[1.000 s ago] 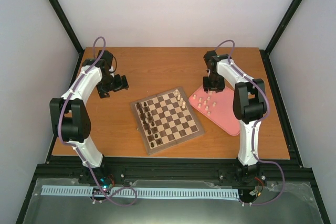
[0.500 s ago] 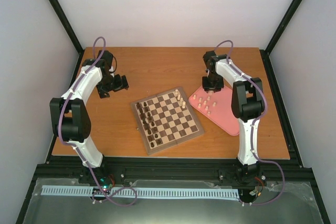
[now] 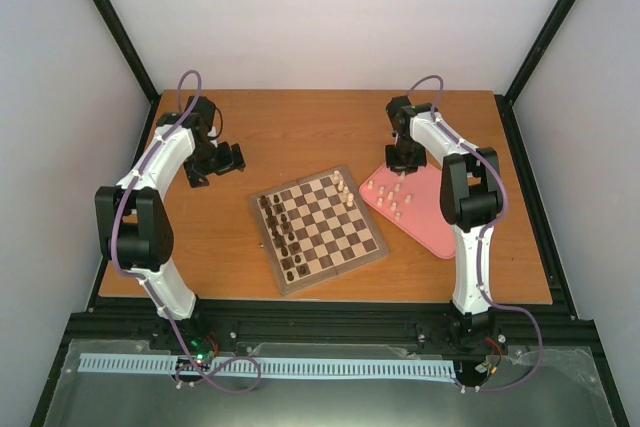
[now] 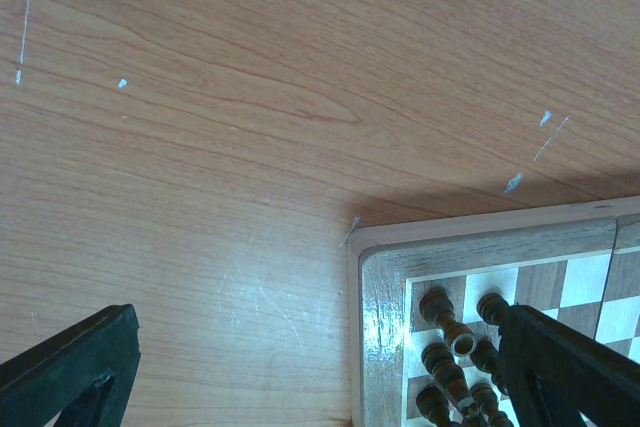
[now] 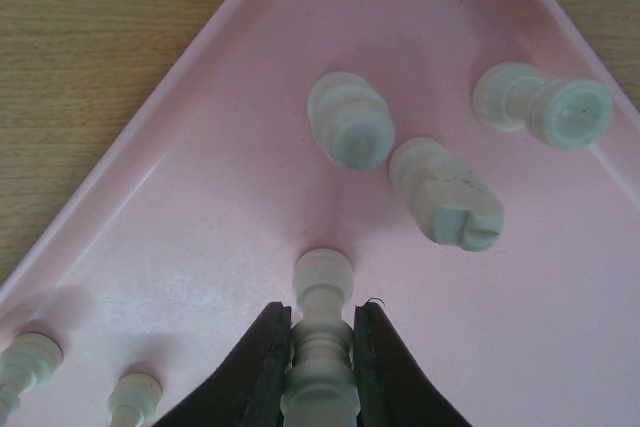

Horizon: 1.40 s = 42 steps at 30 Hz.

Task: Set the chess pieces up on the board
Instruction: Pick up the chess piece from the storage box, then place the chess piece on the chessboard.

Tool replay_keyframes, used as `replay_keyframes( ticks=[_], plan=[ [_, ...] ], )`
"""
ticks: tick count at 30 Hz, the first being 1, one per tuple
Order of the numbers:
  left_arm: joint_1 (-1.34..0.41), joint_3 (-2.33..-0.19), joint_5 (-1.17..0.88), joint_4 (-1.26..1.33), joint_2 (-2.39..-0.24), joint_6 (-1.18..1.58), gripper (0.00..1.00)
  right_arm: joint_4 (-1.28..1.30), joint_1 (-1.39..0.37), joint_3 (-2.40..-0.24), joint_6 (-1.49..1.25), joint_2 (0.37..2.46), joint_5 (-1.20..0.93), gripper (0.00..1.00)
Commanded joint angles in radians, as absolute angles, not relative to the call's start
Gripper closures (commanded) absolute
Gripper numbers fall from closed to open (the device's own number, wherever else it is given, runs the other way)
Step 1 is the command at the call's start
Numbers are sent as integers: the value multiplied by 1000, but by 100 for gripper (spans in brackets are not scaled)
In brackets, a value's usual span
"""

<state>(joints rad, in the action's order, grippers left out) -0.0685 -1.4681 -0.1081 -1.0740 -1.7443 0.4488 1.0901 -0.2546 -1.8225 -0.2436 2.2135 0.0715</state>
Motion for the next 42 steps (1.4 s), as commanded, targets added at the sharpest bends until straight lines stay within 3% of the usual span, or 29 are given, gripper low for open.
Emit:
replay_keyframes(
  ticks=[1,10,17,28,42],
  plan=[
    [-74,-1505,-104,-1078,-1744,463,0,1100,-247,-1842,-248,2203,92,92],
    [-74,-1475,-105,-1077,-1691,453,0,1164,-247,-1842,-262,2039,34,92],
    [-74,-1446,-114,-1070,-1641,448,0,1219,-355,-1853,-274,1951,1,92],
    [-74,-1404,-110,-1068,-1572,445,0,1231,-504,-1641,-285,1840,-31,92],
    [-75,-1392,-108,-1060,-1561,462,0,1106,-601,-1541,-285,1860,-46,92]
  ],
)
